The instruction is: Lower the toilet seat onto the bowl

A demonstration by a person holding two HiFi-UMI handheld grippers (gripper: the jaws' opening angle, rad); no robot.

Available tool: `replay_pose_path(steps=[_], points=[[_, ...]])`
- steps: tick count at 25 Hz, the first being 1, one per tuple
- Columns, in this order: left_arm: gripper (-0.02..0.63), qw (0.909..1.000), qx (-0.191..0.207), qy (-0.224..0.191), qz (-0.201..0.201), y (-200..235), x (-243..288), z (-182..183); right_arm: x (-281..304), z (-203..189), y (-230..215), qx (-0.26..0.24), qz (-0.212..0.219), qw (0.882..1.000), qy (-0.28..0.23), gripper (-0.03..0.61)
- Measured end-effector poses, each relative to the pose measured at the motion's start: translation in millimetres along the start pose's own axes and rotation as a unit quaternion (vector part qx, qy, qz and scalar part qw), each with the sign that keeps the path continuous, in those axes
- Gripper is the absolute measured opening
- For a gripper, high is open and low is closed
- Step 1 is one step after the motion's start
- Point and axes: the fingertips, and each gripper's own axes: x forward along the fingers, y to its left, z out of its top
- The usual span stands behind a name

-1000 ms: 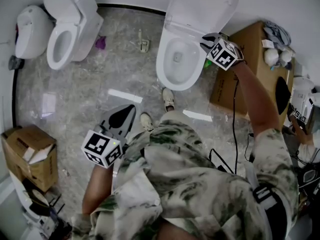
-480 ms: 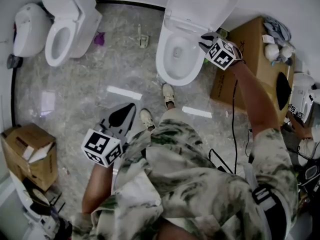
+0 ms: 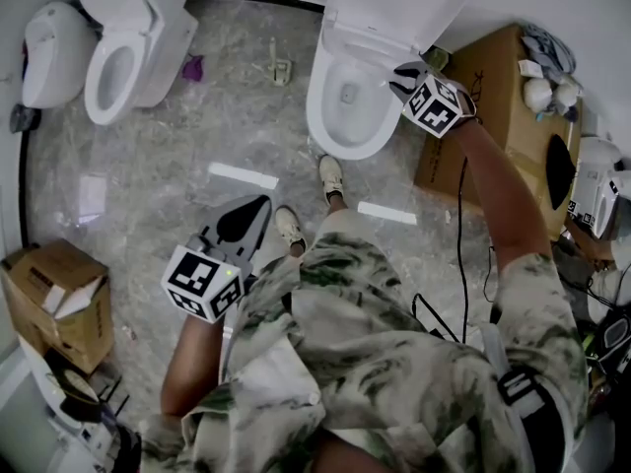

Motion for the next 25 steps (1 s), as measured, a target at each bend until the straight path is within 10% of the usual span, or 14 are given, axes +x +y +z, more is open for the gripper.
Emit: replay_pose_path(steps=[25], points=[[0.021, 0.9989, 0.013, 0.032, -0.031, -5.6, 15.6, -32.5, 26.7, -11.6, 65.5, -0.011, 0.023, 1.000, 0.012, 0.130]])
